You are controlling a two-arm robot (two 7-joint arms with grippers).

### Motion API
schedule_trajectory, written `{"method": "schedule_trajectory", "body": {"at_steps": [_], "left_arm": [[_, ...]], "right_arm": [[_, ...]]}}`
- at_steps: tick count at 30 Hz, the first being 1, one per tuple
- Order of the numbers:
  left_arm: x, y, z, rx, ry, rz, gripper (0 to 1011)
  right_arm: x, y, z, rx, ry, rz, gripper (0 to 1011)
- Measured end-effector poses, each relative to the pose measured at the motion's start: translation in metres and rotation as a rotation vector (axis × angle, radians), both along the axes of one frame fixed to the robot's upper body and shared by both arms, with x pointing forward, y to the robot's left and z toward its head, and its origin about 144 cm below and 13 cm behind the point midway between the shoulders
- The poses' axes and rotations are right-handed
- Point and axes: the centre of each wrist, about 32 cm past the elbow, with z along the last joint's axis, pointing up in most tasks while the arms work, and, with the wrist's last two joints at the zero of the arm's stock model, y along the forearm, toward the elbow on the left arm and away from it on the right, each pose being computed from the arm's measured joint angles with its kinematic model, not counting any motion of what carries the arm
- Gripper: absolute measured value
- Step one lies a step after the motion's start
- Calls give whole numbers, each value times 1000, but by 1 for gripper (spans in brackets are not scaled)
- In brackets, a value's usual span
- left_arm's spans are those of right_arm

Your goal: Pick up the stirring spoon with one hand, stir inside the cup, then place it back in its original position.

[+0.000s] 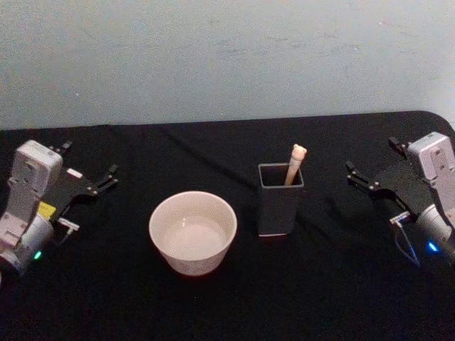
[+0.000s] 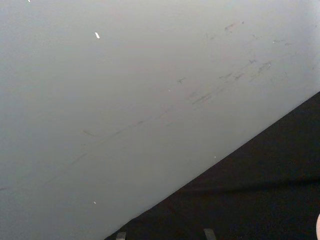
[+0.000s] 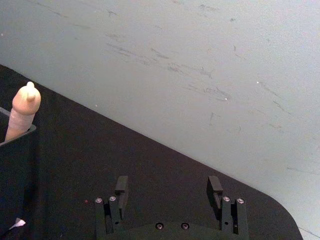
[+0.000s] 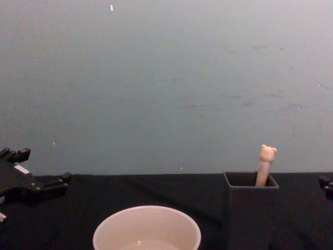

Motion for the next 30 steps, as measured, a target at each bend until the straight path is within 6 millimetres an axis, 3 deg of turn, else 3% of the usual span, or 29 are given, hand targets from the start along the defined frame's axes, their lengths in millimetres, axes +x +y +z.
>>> {"method": "schedule_trajectory", "body": {"at_steps": [21,30], "left_arm": [[0,0,0,0,0,0,1001],[0,0,0,0,0,0,1001]], "right_arm": [[0,0,2,6,2,14,1002],[-10,1,18,127,30,123,1002]]}}
